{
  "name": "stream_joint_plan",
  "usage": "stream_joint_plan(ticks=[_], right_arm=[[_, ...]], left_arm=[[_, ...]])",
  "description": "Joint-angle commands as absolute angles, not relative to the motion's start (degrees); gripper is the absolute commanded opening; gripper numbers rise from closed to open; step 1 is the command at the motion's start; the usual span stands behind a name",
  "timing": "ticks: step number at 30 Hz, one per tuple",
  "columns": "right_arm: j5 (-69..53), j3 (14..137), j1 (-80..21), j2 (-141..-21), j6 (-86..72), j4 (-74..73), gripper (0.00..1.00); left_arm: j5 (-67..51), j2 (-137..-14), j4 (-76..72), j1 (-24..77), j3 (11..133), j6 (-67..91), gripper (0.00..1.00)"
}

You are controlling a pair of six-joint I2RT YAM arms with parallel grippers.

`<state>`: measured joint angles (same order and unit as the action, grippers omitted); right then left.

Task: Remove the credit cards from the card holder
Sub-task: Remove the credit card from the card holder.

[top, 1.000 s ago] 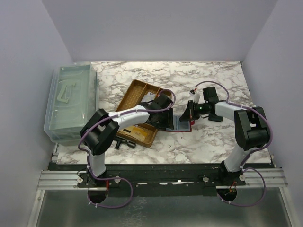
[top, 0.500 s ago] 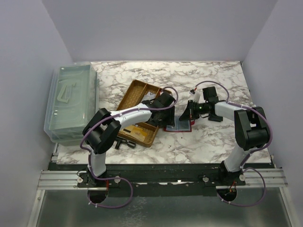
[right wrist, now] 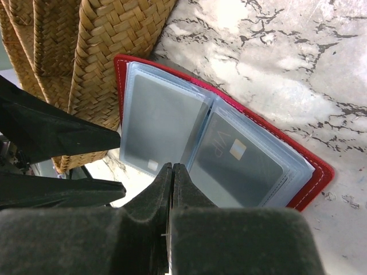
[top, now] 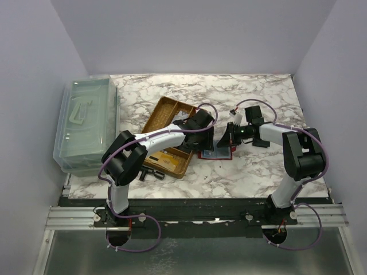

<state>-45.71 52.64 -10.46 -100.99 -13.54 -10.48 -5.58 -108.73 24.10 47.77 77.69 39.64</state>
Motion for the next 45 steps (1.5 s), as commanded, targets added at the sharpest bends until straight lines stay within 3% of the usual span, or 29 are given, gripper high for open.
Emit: stream_joint_plan(ticks=[1,5,6,13,30,45], right_arm=[[-45.6,51.4,-10.9,-100.1,-13.6,-9.8,0.01],[-46.0,50.7,-10.9,-99.5,-14.1,-9.2,0.09],[-47.2,50.1,-10.9,-99.1,-16.2,-8.5,0.22],[-51.1,49.6,-10.9,-99.2,-19.4,-6.6,0.45],[-52.5,48.8,-10.8,-97.1,-21.6,-5.1,0.62],[-48.7,50.1,-10.8,-98.8,-19.0,-7.8,0.55]], left_arm=[[-7.5,-107.4,21.4,48.0,78.5,38.8,0.51],[-9.8,-107.5,18.6,48.0,77.2,39.4,0.51],[-11.4,-107.5,16.6,48.0,76.2,40.1,0.51],[-13.6,-107.1,13.8,47.7,75.1,40.5,0.51],[-18.1,-108.0,9.0,47.5,74.3,41.7,0.51],[-21.8,-109.5,6.3,47.5,75.1,42.2,0.52]])
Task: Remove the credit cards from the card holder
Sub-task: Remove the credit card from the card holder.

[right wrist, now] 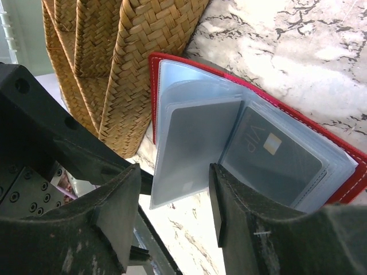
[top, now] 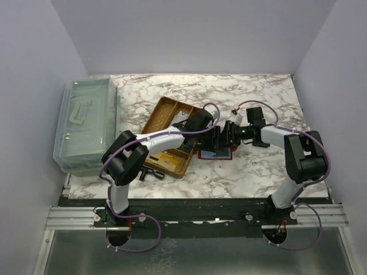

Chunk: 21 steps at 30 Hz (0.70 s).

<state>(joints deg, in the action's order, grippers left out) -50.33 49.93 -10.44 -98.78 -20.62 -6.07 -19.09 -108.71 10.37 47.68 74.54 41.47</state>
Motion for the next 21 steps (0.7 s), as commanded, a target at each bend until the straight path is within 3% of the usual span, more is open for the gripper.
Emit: stream_joint_plan(ticks=[1,5,14,21], right_arm=[[-48.4,50.0,-10.8,-98.5,-18.8,-7.8,0.54],[-46.8,50.0,-10.8,-97.7,-18.3,-8.3,0.44],[-43.7,49.8,-10.8,-96.4,-17.4,-9.1,0.39],[-43.4,50.1,-10.8,-97.0,-17.1,-9.0,0.07]], left_arm=[[-21.9,-109.7,6.3,47.5,75.1,42.3,0.52],[-22.1,-110.0,6.2,47.3,75.1,42.5,0.52],[-21.9,-110.1,6.1,46.8,74.9,42.9,0.52],[-18.0,-104.8,6.1,45.0,70.7,43.8,0.54]])
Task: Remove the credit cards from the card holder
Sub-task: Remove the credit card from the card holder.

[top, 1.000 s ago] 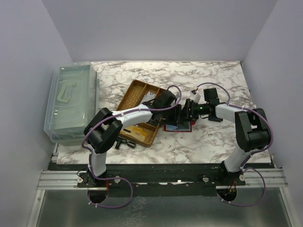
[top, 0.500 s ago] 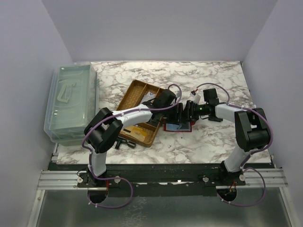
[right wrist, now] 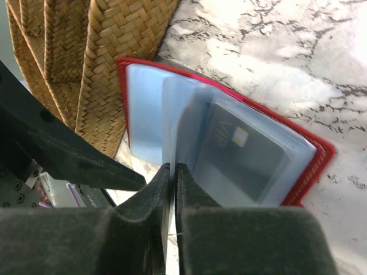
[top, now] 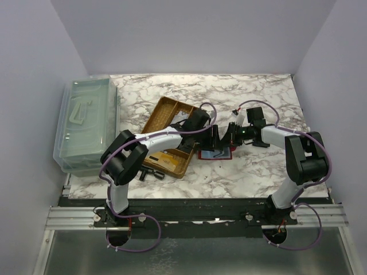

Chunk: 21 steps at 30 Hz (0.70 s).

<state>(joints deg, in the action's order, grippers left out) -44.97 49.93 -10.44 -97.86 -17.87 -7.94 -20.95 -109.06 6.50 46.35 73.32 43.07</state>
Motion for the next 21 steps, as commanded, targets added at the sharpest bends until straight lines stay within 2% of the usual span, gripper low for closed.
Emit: stream_joint_plan(ticks=[1,7,10,12,13,16,21], right_arm=[[-43.5,50.1,-10.7,-97.1,-17.1,-9.0,0.03],[-44.6,50.3,-10.6,-97.6,-17.5,-8.9,0.0],[-45.1,50.2,-10.6,-97.7,-17.7,-8.6,0.1],[-45.3,50.2,-10.6,-97.9,-17.7,-8.4,0.12],[-45.4,50.2,-10.6,-98.0,-17.7,-8.5,0.11],[-46.1,50.4,-10.4,-98.1,-17.8,-8.4,0.0],[-53.2,49.8,-7.6,-97.2,-17.5,-7.1,0.0]], left_arm=[[-17.3,-103.6,6.1,44.8,70.3,43.6,0.54],[-13.2,-96.9,5.9,43.5,68.9,41.5,0.56],[-14.0,-95.4,4.9,42.3,67.8,41.9,0.57],[-15.4,-95.1,3.5,41.4,66.5,43.3,0.57],[-16.1,-95.0,2.4,41.2,65.8,44.3,0.57],[-18.9,-95.0,-3.4,40.6,62.8,48.7,0.57],[-24.0,-97.7,-13.3,39.6,59.2,57.1,0.57]])
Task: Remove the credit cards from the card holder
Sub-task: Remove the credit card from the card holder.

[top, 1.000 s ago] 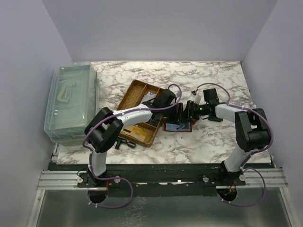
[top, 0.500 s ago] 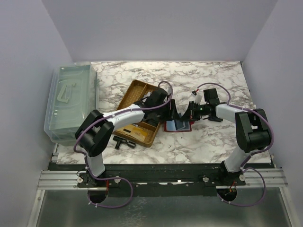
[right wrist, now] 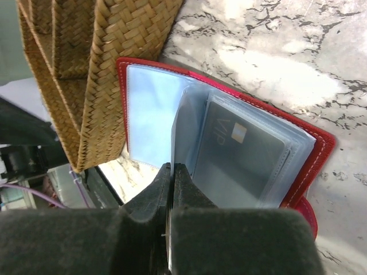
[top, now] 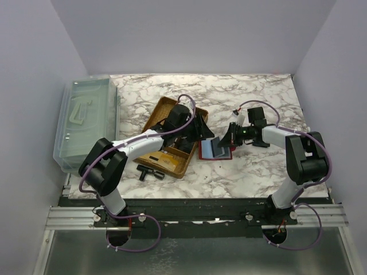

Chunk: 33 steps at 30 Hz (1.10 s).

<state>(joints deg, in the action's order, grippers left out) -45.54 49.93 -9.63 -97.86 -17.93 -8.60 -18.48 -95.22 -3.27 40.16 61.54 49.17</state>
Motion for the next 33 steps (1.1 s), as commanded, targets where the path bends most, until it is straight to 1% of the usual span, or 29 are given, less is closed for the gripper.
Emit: stream_joint_plan(ticks=[1,6,10,12,16,18,26,33], right_arm=[[-54.8,49.4,-6.7,-96.7,-17.9,-6.4,0.0],[-66.0,45.0,-1.2,-93.2,-21.4,1.9,0.0],[-68.8,43.1,-0.4,-91.5,-22.7,4.7,0.0],[-68.3,43.1,-0.4,-91.2,-22.8,4.8,0.0],[-59.6,45.4,-0.4,-91.7,-17.3,-2.9,0.0],[-57.5,45.5,-0.4,-92.0,-16.9,-4.0,0.0],[-62.3,44.4,-0.4,-93.3,-19.9,-0.5,0.0],[-66.0,43.9,-0.4,-93.6,-21.6,2.6,0.0]], left_arm=[[-24.3,-98.3,-14.1,39.6,59.1,57.8,0.57],[-26.4,-100.9,-16.6,39.6,59.8,59.7,0.58],[-28.4,-103.4,-19.4,39.6,60.1,61.5,0.59],[-29.5,-104.6,-20.8,39.6,60.4,62.1,0.59],[-31.1,-105.8,-22.7,39.8,61.3,62.5,0.59],[-31.8,-106.2,-23.2,39.8,61.9,62.5,0.59],[-32.1,-111.8,-23.3,39.8,61.3,64.3,0.57],[-30.8,-112.2,-23.1,39.4,59.6,64.6,0.55]])
